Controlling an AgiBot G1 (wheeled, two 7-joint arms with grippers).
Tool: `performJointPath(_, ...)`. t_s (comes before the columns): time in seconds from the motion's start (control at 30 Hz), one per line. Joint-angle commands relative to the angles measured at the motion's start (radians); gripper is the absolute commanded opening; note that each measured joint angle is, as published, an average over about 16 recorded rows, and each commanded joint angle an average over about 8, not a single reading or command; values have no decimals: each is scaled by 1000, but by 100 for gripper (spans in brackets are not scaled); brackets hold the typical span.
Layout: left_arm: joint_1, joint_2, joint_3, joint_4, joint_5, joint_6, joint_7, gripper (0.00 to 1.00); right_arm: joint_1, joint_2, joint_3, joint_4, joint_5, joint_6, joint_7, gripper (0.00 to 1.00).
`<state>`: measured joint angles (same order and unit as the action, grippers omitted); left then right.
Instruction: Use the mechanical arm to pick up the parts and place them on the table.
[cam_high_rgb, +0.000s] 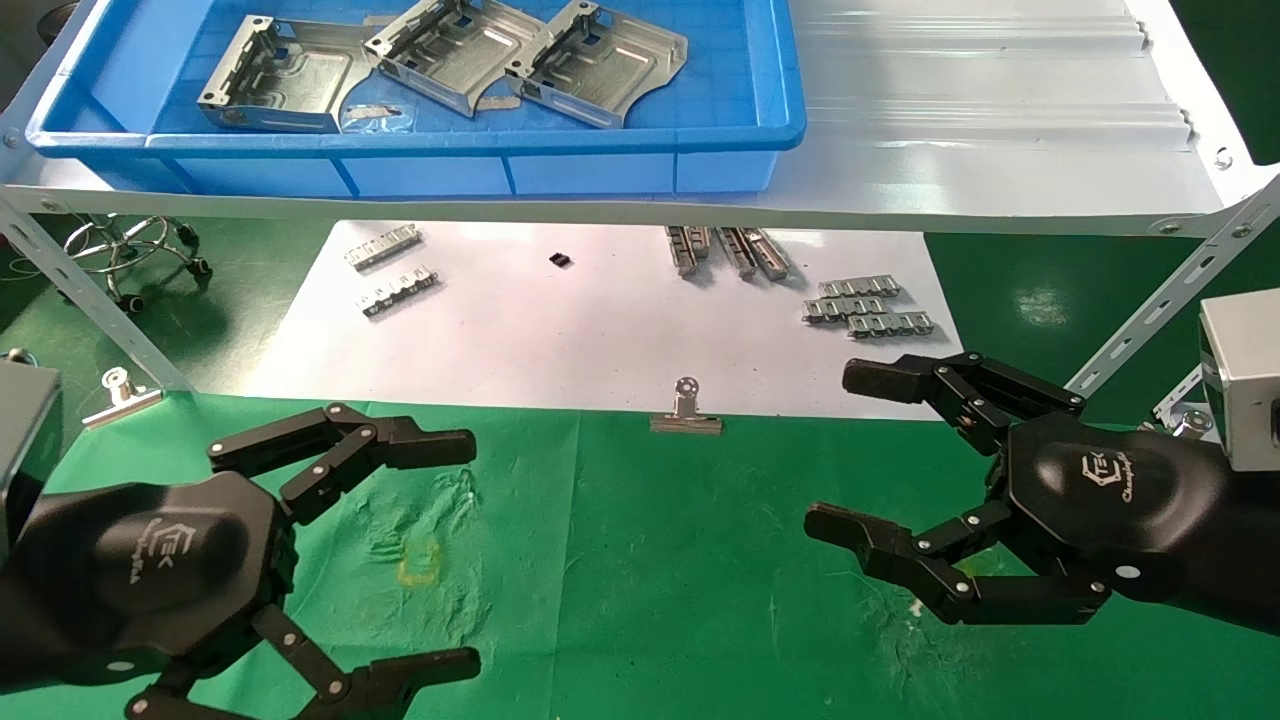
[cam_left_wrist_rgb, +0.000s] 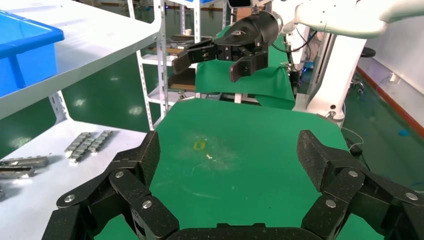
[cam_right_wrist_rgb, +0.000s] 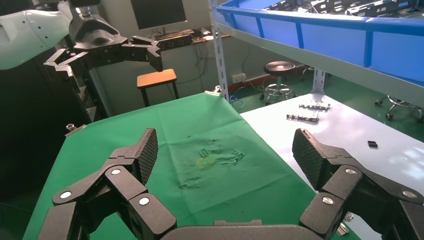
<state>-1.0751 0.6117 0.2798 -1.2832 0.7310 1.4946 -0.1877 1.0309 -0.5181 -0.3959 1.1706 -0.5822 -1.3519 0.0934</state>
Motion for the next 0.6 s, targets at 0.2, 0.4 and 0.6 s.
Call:
performJointPath(0.2, 0, 0, 0, 0, 0, 0, 0, 100, 0, 0, 0, 0, 0, 0, 0, 100)
performJointPath(0.4, 0, 0, 0, 0, 0, 0, 0, 100, 0, 0, 0, 0, 0, 0, 0, 82)
performJointPath(0.6, 0, 0, 0, 0, 0, 0, 0, 100, 0, 0, 0, 0, 0, 0, 0, 8)
